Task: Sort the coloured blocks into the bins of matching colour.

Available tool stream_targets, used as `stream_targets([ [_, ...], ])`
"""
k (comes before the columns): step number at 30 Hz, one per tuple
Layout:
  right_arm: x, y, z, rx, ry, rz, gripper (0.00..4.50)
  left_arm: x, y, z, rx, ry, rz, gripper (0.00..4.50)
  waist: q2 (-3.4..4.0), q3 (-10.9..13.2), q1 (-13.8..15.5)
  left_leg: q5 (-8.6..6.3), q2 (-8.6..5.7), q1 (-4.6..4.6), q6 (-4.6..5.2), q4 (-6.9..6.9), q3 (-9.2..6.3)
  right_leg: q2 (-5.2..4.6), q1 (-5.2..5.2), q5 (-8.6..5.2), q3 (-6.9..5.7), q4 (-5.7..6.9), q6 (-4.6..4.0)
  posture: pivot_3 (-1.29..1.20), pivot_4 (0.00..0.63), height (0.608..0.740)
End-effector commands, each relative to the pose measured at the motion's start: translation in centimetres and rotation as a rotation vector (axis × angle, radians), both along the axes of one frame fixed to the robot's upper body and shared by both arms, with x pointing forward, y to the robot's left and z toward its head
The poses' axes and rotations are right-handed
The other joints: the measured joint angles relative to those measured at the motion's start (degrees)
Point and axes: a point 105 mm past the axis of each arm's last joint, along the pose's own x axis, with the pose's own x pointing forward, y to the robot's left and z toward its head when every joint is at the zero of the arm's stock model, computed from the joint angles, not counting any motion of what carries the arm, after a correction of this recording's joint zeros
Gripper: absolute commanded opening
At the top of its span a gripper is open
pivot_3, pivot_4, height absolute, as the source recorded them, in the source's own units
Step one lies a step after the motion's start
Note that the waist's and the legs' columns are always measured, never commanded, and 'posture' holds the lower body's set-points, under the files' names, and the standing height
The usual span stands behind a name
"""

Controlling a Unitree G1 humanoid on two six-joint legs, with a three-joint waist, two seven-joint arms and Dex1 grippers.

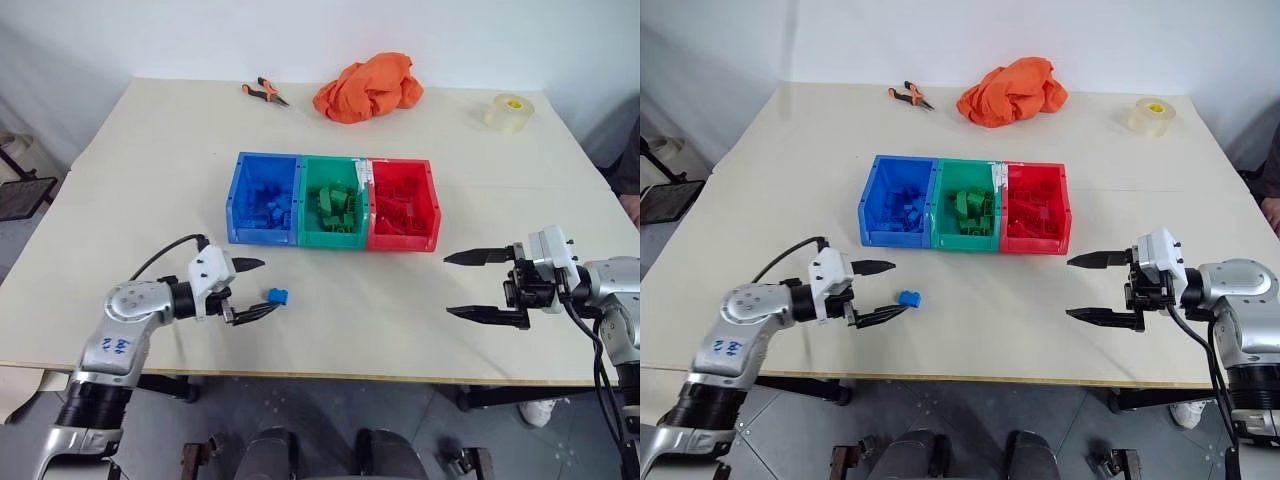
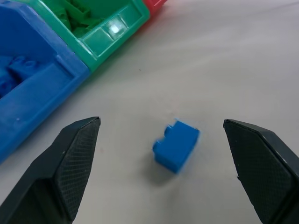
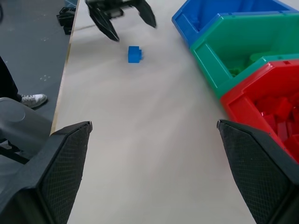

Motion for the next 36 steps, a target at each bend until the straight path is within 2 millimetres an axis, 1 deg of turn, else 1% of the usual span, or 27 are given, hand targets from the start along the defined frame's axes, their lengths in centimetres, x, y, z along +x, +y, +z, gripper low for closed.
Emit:
stream_targets([
  [1, -0.6, 0.0, 1.1, 0.001, -0.047, 0.005, 4.5, 0.4, -0.6, -0.9, 0.033, 0.001, -0.033, 4.49, -0.01, -0.01, -0.02, 0.0, 0.0, 0.0, 0.0, 0.0, 0.0, 0.0, -0.01, 0.0, 0.0, 0.0, 0.0, 0.0, 0.15, 0.74],
  [5, -0.7, -0.1, 1.0, 0.005, -0.05, -0.016, 4.5, 0.8, -0.8, -2.1, 0.063, 0.038, -0.049, 4.49, -0.02, -0.01, -0.02, 0.0, 0.01, 0.0, 0.0, 0.01, 0.0, 0.01, -0.01, 0.01, 0.0, 0.01, 0.01, 0.0, 0.15, 0.74],
  [6, -0.8, -0.1, 1.0, 0.003, -0.049, -0.02, 4.5, 0.8, -0.7, -2.3, 0.076, 0.045, -0.051, 4.3, -0.03, -0.01, -0.02, 0.0, 0.01, 0.01, 0.0, 0.0, 0.0, 0.01, -0.01, 0.01, 0.0, 0.01, 0.01, 0.0, 0.15, 0.74],
  [8, -0.9, -0.2, 1.0, 0.002, -0.05, -0.029, 4.5, 0.7, -0.6, -2.6, 0.09, 0.065, -0.059, 3.9, -0.03, -0.02, -0.02, 0.0, 0.01, 0.01, 0.01, 0.02, -0.01, 0.0, 0.01, 0.01, 0.0, 0.0, 0.01, 0.0, 0.15, 0.74],
  [10, -1.0, -0.3, 1.0, 0.003, -0.051, -0.035, 4.5, 0.7, -0.5, -2.6, 0.095, 0.068, -0.06, 3.23, -0.03, -0.02, 0.01, 0.0, -0.01, 0.01, 0.01, 0.02, -0.01, -0.02, 0.01, 0.01, 0.0, 0.01, 0.01, 0.0, 0.15, 0.74],
  [11, -1.1, -0.3, 1.0, 0.004, -0.051, -0.036, 4.5, 0.7, -0.4, -2.6, 0.096, 0.066, -0.058, 3.03, -0.03, -0.02, 0.01, 0.0, -0.01, 0.01, 0.01, 0.03, -0.02, -0.03, 0.01, 0.01, 0.0, 0.01, 0.01, 0.0, 0.15, 0.74],
  [14, -1.1, -0.4, 1.0, 0.007, -0.054, -0.044, 4.5, 0.7, -0.4, -2.4, 0.088, 0.057, -0.061, 2.12, -0.03, -0.02, -0.02, 0.0, 0.0, 0.01, 0.01, 0.03, -0.02, -0.03, 0.02, 0.01, 0.01, 0.0, 0.01, 0.0, 0.15, 0.74],
  [16, -0.9, -0.5, 1.2, 0.026, -0.064, -0.058, 4.5, 0.9, -0.4, -1.5, 0.058, 0.034, -0.057, 1.51, -0.03, -0.02, -0.02, 0.0, 0.0, 0.01, 0.01, 0.03, -0.02, -0.03, 0.01, 0.01, 0.0, 0.01, 0.01, 0.0, 0.15, 0.74],
  [17, -0.8, -0.4, 1.5, 0.046, -0.073, -0.068, 4.5, 1.1, -0.4, -0.8, 0.037, 0.013, -0.052, 1.33, -0.03, -0.02, -0.02, 0.0, 0.0, 0.01, 0.01, 0.03, -0.02, -0.03, 0.02, 0.01, 0.0, 0.0, 0.01, 0.0, 0.15, 0.74],
  [22, -0.3, -0.4, 2.7, 0.132, -0.1, -0.114, 4.5, 1.9, -0.2, 3.2, -0.039, -0.082, 0.001, 1.33, -0.06, 0.0, 0.02, 0.0, 0.01, -0.01, 0.01, 0.05, -0.05, -0.04, 0.01, 0.01, -0.01, 0.01, 0.02, 0.0, 0.15, 0.74],
  [24, -0.2, -0.3, 3.2, 0.171, -0.114, -0.132, 4.5, 2.8, 0.2, 5.4, -0.092, -0.135, 0.064, 1.33, -0.07, 0.0, 0.11, 0.0, 0.0, -0.02, 0.02, 0.06, -0.09, -0.05, 0.03, 0.01, -0.02, 0.01, 0.02, 0.0, 0.15, 0.74],
  [27, 0.5, 0.0, 4.5, 0.267, -0.145, -0.17, 4.5, 4.5, 1.0, 7.7, -0.109, -0.199, 0.155, 1.33, -0.07, 0.01, 0.03, 0.01, -0.02, -0.02, 0.02, 0.06, -0.1, -0.05, 0.03, 0.01, -0.02, 0.01, 0.02, 0.0, 0.15, 0.74],
  [29, 0.9, 0.3, 5.0, 0.306, -0.156, -0.182, 4.5, 5.8, 1.6, 8.3, -0.099, -0.224, 0.202, 1.33, -0.07, 0.0, 0.02, 0.01, -0.03, -0.02, 0.02, 0.06, -0.09, -0.04, 0.03, 0.01, -0.04, 0.02, 0.02, 0.0, 0.15, 0.74],
  [31, 1.3, 0.4, 5.0, 0.313, -0.159, -0.189, 4.5, 7.1, 2.1, 8.5, -0.078, -0.258, 0.239, 1.33, -0.07, 0.0, 0.03, 0.01, -0.04, 0.01, 0.02, 0.04, -0.07, -0.01, 0.02, 0.01, -0.03, 0.04, 0.02, 0.0, 0.15, 0.74],
  [36, 1.6, 0.7, 4.7, 0.313, -0.159, -0.187, 4.5, 10.0, 2.3, 9.3, -0.096, -0.287, 0.315, 1.33, -0.13, 0.02, 0.18, 0.02, -0.06, -0.05, 0.04, 0.05, -0.05, 0.04, -0.02, 0.02, -0.06, 0.06, 0.04, 0.0, 0.15, 0.74],
])
